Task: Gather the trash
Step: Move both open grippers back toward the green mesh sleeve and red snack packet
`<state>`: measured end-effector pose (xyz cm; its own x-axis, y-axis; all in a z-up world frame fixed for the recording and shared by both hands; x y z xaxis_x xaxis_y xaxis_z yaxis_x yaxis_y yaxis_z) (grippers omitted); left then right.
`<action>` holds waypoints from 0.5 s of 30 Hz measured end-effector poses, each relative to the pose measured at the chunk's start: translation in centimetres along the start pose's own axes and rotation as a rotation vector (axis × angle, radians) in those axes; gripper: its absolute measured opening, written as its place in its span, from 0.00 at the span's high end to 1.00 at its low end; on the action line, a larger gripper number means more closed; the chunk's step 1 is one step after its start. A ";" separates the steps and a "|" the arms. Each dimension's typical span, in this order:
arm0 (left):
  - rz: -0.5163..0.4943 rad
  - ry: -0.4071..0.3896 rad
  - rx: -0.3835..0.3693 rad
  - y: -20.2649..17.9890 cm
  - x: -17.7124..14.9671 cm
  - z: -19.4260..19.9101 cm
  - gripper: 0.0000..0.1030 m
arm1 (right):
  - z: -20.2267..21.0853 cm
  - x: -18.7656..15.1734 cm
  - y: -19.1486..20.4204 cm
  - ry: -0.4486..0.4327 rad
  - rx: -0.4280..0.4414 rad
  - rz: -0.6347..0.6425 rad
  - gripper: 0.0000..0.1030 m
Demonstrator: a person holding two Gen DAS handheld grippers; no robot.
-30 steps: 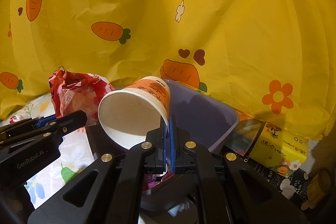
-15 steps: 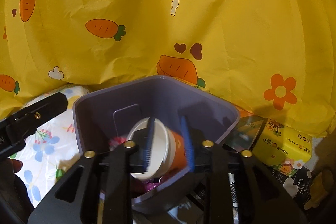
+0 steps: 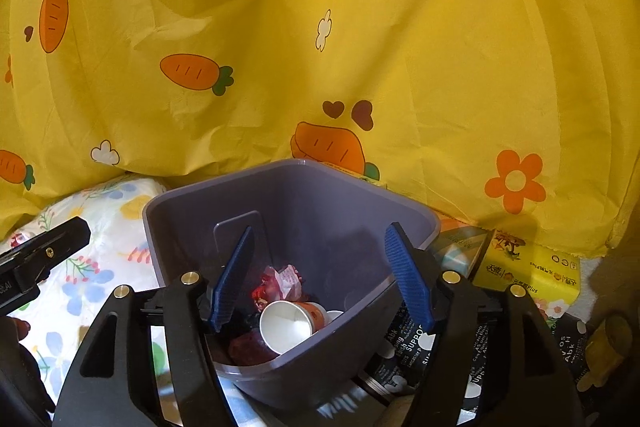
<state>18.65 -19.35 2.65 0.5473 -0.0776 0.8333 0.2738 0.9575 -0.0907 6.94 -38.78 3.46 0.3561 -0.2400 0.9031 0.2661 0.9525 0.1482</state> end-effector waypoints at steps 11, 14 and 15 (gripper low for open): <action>0.023 -0.049 0.299 10.0 -0.9 3.6 0.07 | 0.6 0.3 6.0 -0.001 0.123 0.039 0.24; 0.053 -0.059 0.388 13.8 -1.1 4.6 0.07 | 0.3 0.1 9.1 0.025 0.195 0.080 0.24; 0.071 -0.055 0.416 15.2 -1.2 4.9 0.07 | 0.0 0.0 10.2 0.042 0.230 0.088 0.24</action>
Point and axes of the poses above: each gripper's, at about its wrist camera, not at the fingertips, and z roughly against the way its jaws point, y to its left, x to its top, the point moved 1 cm from there along -z, roughly the way its jaws point, and after that the axes turned 15 degrees about x, right-handed, at the moved point
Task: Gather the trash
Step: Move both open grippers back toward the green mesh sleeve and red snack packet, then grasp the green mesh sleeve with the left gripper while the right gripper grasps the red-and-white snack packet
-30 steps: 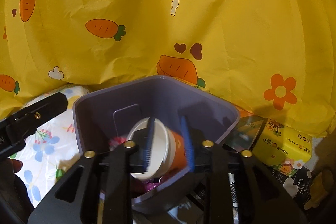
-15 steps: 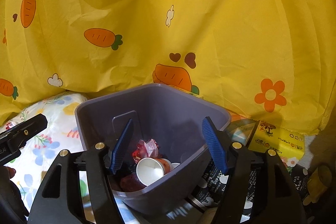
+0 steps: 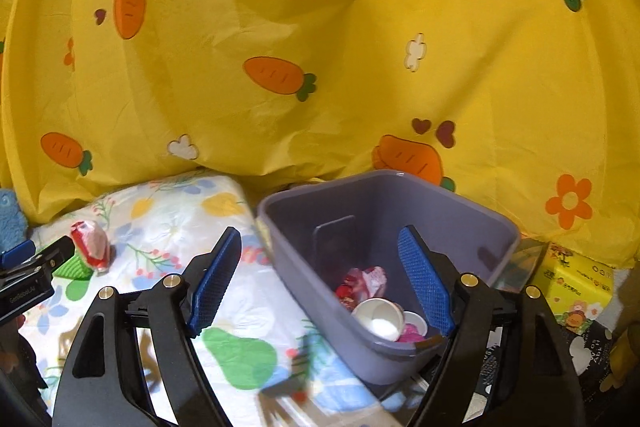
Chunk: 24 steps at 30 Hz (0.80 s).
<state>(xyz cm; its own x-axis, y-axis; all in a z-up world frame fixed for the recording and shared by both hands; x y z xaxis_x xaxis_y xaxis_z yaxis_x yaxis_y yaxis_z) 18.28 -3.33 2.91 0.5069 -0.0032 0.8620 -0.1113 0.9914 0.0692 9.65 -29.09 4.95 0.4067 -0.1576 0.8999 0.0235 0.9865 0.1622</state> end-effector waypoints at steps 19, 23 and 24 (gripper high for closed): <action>0.210 0.044 0.337 16.4 -0.4 -4.1 0.07 | -14.1 -1.2 18.7 0.252 0.328 0.161 0.24; 0.212 0.037 0.318 16.7 -0.2 -4.9 0.07 | -16.9 -1.7 20.6 0.264 0.349 0.181 0.25; 0.211 0.034 0.302 16.7 -0.1 -5.2 0.07 | -17.6 -1.8 21.1 0.267 0.355 0.186 0.26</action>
Point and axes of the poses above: each gripper's, at about its wrist camera, not at the fingertips, and z roughly against the way its jaws point, y to its left, x to its top, the point moved 1 cm from there along -z, roughly the way its jaws point, and after that the axes turned 15 degrees about x, right-handed, at the moved point
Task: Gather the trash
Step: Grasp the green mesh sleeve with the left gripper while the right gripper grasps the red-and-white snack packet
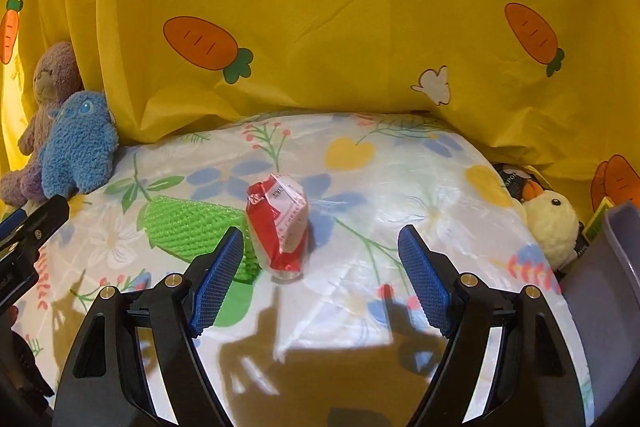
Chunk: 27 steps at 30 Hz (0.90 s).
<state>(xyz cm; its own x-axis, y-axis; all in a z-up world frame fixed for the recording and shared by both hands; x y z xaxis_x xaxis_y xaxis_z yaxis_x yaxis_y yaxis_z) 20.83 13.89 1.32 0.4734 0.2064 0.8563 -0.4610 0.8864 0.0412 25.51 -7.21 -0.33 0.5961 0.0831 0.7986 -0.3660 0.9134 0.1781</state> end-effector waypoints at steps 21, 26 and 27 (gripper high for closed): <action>-0.256 0.116 -0.189 -9.7 -2.7 -3.0 0.07 | 3.7 0.4 -4.5 -0.088 0.041 -0.109 0.93; -0.285 0.181 -0.185 -11.5 -2.8 -4.8 0.07 | 5.6 -0.7 -5.3 -0.097 0.052 -0.108 0.93; -0.281 0.200 -0.190 -11.8 -2.8 -5.2 0.10 | 5.8 -0.9 -5.5 -0.099 0.053 -0.109 0.93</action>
Point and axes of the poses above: each gripper's, at about its wrist camera, not at the fingertips, and z roughly against the way its jaws point, y to its left, x to its top, the point moved 1 cm from there along -z, roughly the way its jaws point, and after that the axes turned 15 degrees about x, right-handed, at the moved point
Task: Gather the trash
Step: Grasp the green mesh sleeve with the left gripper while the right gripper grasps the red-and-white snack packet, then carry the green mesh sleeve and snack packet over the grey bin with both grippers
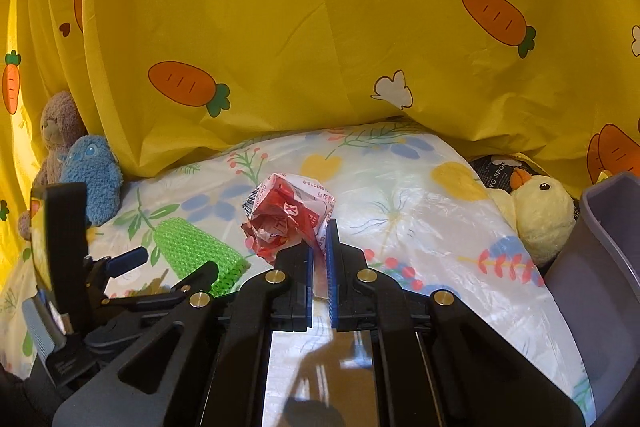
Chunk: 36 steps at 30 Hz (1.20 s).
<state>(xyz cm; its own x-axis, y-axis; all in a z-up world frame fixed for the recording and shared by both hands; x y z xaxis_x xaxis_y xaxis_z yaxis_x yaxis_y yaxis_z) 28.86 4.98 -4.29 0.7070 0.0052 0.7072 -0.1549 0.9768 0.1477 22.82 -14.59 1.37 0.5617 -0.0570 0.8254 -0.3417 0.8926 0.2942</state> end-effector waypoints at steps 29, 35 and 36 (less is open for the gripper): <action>0.010 -0.184 -0.220 -2.2 -1.9 11.3 0.92 | 9.5 -3.1 -0.9 -0.038 -0.052 0.039 0.93; -0.023 -0.241 -0.283 -4.8 -3.3 15.9 0.92 | 13.5 -4.4 -1.4 -0.070 -0.108 0.055 0.93; -0.031 -0.247 -0.294 -5.4 -3.5 16.5 0.92 | 14.3 -4.5 -1.6 -0.076 -0.119 0.054 0.93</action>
<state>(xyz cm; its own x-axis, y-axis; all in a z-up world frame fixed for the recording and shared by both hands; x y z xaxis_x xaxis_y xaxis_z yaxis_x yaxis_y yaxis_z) 15.85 -3.80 3.87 0.5151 -0.0422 0.8561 0.0936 0.9956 -0.0072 10.06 -22.10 4.05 0.4849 -0.0374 0.8738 -0.2751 0.9418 0.1930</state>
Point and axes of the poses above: each gripper's, at about its wrist camera, not at the fingertips, and z roughly against the way its jaws point, y to its left, x to its top, the point moved 1 cm from there along -z, roughly the way its jaws point, and after that the axes turned 15 degrees about x, right-handed, at the moved point
